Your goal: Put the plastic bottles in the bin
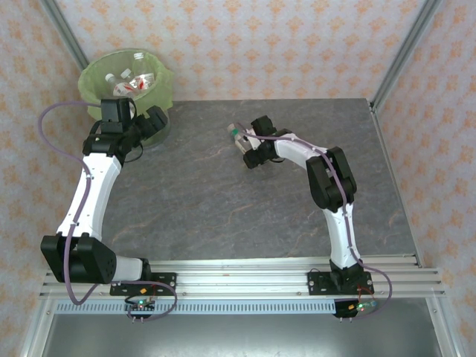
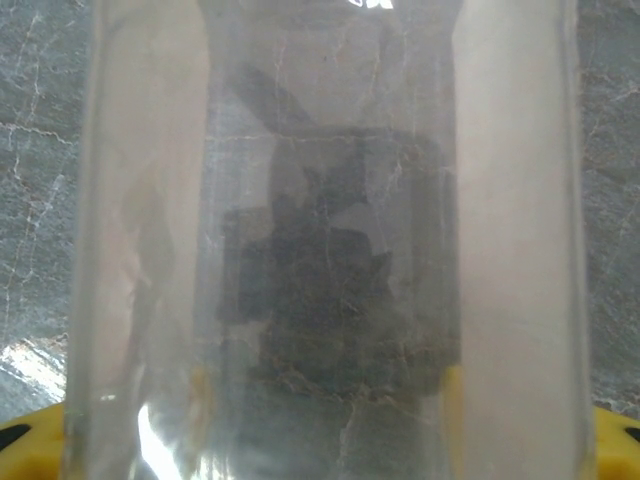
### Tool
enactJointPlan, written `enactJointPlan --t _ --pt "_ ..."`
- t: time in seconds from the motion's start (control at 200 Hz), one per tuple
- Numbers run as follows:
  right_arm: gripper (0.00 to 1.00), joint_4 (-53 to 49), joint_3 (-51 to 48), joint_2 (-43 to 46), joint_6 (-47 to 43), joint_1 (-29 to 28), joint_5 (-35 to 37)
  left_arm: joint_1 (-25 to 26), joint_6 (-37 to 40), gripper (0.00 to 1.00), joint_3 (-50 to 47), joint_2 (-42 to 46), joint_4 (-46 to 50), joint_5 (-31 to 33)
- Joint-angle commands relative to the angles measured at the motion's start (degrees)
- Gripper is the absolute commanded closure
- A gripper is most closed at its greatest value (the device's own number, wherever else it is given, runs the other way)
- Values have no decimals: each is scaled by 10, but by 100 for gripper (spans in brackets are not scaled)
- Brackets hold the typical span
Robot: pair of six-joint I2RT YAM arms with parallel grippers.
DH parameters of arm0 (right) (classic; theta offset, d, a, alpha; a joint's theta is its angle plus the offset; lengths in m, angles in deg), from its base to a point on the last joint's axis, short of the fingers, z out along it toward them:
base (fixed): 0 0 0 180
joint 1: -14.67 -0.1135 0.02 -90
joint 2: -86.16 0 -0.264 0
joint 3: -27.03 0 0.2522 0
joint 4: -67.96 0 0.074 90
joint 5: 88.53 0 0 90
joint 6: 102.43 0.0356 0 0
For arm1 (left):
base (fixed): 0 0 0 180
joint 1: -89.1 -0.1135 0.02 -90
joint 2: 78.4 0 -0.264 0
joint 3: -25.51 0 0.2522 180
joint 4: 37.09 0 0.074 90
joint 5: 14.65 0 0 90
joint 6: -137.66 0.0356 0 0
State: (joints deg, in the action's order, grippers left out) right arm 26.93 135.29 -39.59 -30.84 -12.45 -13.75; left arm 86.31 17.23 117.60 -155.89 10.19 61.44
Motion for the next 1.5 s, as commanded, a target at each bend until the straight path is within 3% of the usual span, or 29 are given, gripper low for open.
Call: enactJointPlan --t 0.0,0.375,0.656,0.866,1.251,1.371,1.491 --pt "45 23 -25 51 30 -1 25 -5 9 0 -5 7 -11 -18" --pt "68 107 -140 158 70 -14 18 -5 1 0 -12 -2 -32 -61" --pt "100 232 -249 252 137 -18 -6 -3 -33 0 -20 -28 -90 -161" --pt "100 372 -319 298 234 -18 -46 15 -53 0 -38 -32 -151 -205" --pt "100 501 -396 365 322 -36 -69 74 -93 0 -39 -54 -222 -250" --pt "100 515 -405 379 341 -59 -66 116 -83 0 -26 -60 -222 -239" --pt "100 542 -417 390 331 -99 -1 157 -87 0 -20 -62 -228 -190"
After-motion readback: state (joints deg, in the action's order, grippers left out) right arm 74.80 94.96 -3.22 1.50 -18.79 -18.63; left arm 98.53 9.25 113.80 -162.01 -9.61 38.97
